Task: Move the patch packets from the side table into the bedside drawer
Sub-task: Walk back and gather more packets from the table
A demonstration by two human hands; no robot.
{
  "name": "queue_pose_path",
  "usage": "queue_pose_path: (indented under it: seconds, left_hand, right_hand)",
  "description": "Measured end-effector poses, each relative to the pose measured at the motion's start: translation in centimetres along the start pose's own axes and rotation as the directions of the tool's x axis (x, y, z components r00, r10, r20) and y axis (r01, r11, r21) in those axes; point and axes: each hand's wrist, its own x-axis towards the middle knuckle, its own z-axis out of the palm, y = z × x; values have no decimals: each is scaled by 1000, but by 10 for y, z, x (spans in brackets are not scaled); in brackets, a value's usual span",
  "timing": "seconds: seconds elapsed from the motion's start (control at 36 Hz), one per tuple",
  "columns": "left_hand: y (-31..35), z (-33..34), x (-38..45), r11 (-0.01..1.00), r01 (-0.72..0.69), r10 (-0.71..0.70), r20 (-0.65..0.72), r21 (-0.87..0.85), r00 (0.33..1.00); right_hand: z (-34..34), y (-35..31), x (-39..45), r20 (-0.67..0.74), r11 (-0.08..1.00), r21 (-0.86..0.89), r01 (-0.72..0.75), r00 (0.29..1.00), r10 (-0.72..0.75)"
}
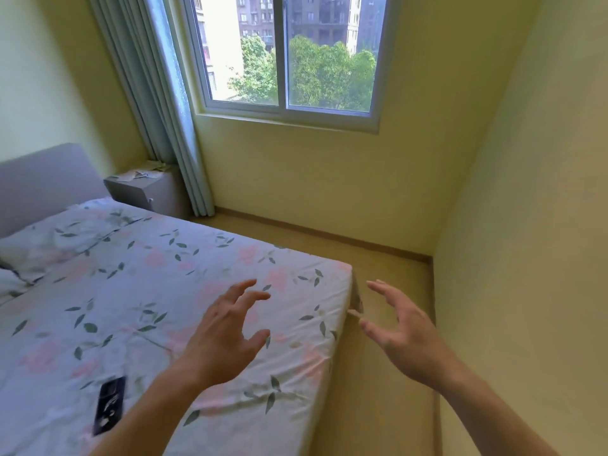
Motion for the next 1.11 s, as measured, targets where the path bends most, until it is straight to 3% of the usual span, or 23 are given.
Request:
queue_pose_path:
  seconds: [0.19, 0.36, 0.64, 0.89, 1.11]
  left_hand:
    - [78, 29, 169, 991, -131, 131, 7, -14, 991]
    - [126, 72, 292, 987, -161, 161, 23, -5, 987]
    - [159, 103, 437, 1000, 29, -29, -53, 2, 998]
    - [119, 117, 533, 955, 293, -298, -197, -55, 934]
    - [95, 141, 682, 927, 362, -373, -168, -95, 913]
  right_hand:
    - [-80, 48, 114, -35, 997, -72, 7, 999, -9]
    - [-137, 113, 225, -42, 997, -77, 11, 999, -14]
    - [-209, 164, 413, 148, 990, -81, 113, 984, -100]
    - [-224, 177, 583, 306, 965, -59, 256, 925, -227]
    - [-249, 203, 734, 350, 952, -89, 292, 904, -244]
